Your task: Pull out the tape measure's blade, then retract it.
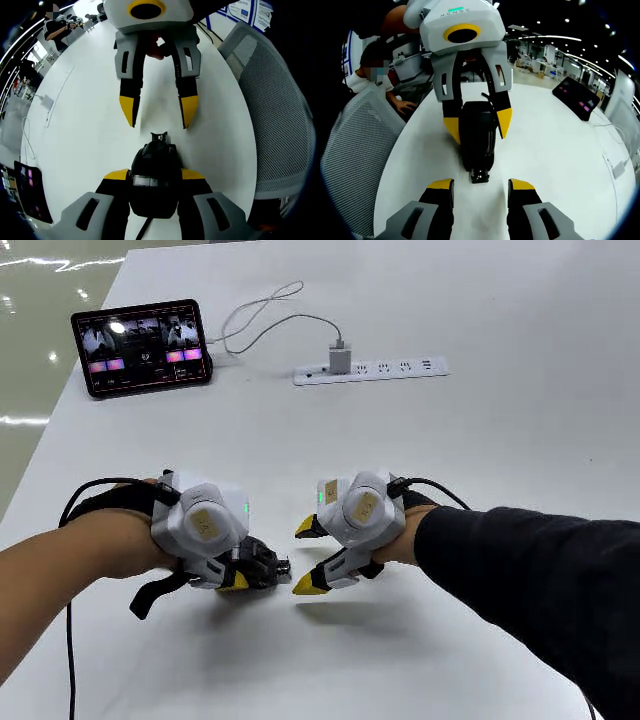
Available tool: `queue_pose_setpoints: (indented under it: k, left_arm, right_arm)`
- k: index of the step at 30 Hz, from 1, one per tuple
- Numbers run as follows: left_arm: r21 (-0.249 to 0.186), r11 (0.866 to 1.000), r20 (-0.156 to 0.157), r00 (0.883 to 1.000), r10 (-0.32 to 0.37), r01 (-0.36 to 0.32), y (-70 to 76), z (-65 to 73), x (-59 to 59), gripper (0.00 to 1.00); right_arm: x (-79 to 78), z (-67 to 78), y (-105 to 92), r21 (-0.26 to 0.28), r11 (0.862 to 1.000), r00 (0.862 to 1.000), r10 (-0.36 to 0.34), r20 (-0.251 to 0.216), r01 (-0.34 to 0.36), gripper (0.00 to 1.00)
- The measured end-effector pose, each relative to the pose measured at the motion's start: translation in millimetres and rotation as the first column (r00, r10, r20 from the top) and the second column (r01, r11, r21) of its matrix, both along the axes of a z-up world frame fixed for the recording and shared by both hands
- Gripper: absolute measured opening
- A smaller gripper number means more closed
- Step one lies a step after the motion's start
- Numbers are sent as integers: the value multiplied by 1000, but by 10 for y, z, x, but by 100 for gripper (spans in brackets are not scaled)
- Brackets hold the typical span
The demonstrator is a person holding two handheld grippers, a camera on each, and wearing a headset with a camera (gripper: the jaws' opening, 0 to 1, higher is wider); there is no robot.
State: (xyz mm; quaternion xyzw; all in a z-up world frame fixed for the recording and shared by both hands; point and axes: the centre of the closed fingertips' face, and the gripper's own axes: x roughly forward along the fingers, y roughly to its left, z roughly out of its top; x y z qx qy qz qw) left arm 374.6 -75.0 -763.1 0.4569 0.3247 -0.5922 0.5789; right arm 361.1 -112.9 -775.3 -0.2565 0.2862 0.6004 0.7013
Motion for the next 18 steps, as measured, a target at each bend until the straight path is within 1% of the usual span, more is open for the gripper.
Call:
queue_pose_setpoints:
  k: [1, 3, 5, 8, 10, 12, 14, 16, 18]
  left_arm:
    - [-1, 1000, 0, 1000, 2, -2, 0, 0, 0, 31]
    - [-2, 1000, -1, 1000, 2, -2, 0, -2, 5, 31]
    - [-1, 1000, -1, 1000, 4, -4, 2, -6, 8, 31]
    - [2, 1000, 0, 1000, 7, -7, 3, -10, 8, 31]
    - [3, 1000, -1, 1000, 5, -5, 3, -11, 6, 31]
    - [3, 1000, -3, 1000, 6, -6, 3, -13, 7, 31]
    - [2, 1000, -2, 1000, 8, -8, 0, -14, 4, 31]
    - [0, 1000, -2, 1000, 11, -11, 1, -17, 7, 31]
    - [0, 1000, -3, 1000, 12, -12, -1, -16, 6, 31]
  right_arm:
    - [5, -3, 11, 0, 1000, 1000, 3, -1, -3, 37]
    - [-1, -11, 47, 11, 1000, 1000, 6, -23, -5, 33]
    - [21, -47, 60, -4, 1000, 1000, 12, -16, -12, 28]
    - [-26, -103, 71, -25, 999, 999, 31, -28, -31, 23]
    - [-51, -153, 72, -47, 998, 999, 41, -26, -42, 21]
    - [-63, -162, 94, -47, 998, 999, 47, -24, -48, 22]
    - [-66, -170, 114, -57, 996, 998, 61, -10, -61, 19]
    - [-39, -167, 133, -56, 997, 998, 59, 0, -59, 18]
    - [13, -152, 157, -45, 998, 999, 38, -1, -38, 14]
